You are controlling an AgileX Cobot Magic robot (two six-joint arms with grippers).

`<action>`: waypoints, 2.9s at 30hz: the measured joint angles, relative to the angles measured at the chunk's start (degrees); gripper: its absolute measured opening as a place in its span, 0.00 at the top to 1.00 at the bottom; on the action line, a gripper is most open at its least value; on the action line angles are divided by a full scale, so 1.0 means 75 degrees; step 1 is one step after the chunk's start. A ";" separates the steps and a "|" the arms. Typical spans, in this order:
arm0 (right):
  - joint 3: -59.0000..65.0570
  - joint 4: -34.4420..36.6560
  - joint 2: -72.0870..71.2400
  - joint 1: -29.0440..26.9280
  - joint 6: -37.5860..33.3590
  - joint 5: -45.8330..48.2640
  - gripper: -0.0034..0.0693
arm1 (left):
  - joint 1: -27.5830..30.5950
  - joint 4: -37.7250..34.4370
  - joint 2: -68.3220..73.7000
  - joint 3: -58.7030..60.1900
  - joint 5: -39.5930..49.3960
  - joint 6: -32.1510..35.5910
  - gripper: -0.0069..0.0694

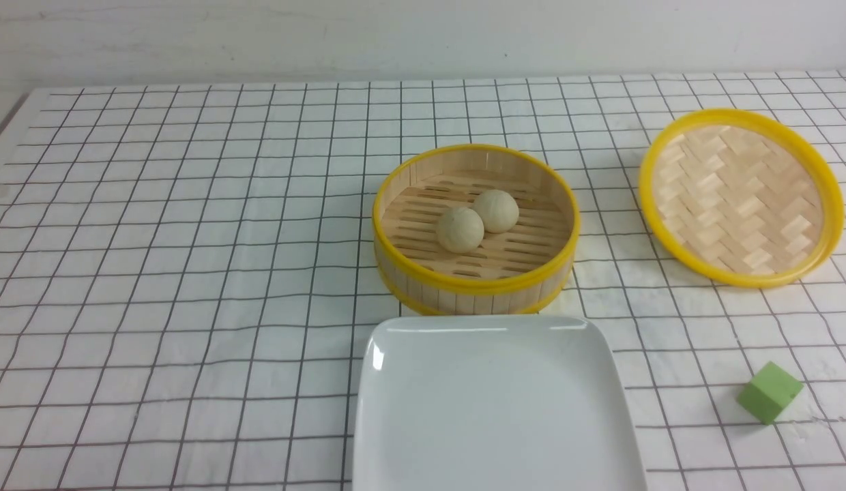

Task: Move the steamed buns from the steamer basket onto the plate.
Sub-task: Use the right arm to grab the steamed stuffed bun that is closest to it

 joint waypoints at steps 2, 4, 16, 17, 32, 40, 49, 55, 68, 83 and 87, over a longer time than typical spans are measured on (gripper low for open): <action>0.0000 0.0000 0.0000 0.0000 0.0000 0.0000 0.62 | 0.0000 0.0000 0.0000 0.0000 0.0000 0.0000 0.59; 0.0000 0.0000 0.0000 0.0000 0.0000 0.0000 0.62 | 0.0000 0.0000 0.0000 0.0000 0.0000 0.0000 0.59; 0.0000 0.0000 0.0000 0.0000 0.0000 0.0000 0.62 | 0.0000 0.0000 0.0000 0.0000 0.0000 0.0000 0.59; 0.0000 0.0000 0.0000 0.0000 0.0000 0.0000 0.62 | 0.0000 0.0000 0.0000 0.0000 0.0000 0.0000 0.59; 0.0000 -0.0007 0.0000 0.0000 0.0000 0.0000 0.62 | 0.0000 0.0000 0.0000 0.0000 0.0000 0.0000 0.59; -0.0011 0.0357 0.0000 0.0000 0.0254 -0.0699 0.62 | 0.0000 0.0000 0.0000 0.0000 0.0000 0.0000 0.59; -0.2222 0.1242 0.0000 0.0000 0.0570 -0.0464 0.62 | 0.0000 0.0000 0.0000 0.0000 0.0000 0.0000 0.59; -0.3254 0.1645 0.0000 0.0000 0.0604 0.0262 0.62 | 0.0000 0.0000 0.0000 0.0000 0.0000 0.0000 0.59; -0.3289 0.2958 0.0000 0.0000 0.0779 0.0279 0.62 | 0.0000 0.0000 0.0000 0.0000 0.0000 0.0000 0.59; -0.3289 0.2975 0.0000 0.0000 0.0779 0.0685 0.62 | 0.0000 0.0044 0.0000 0.0000 -0.0122 0.0024 0.59; -0.3289 0.3029 0.0000 0.0000 0.0779 0.0975 0.62 | 0.0000 -0.0705 0.0000 0.0000 -0.0549 -0.0237 0.59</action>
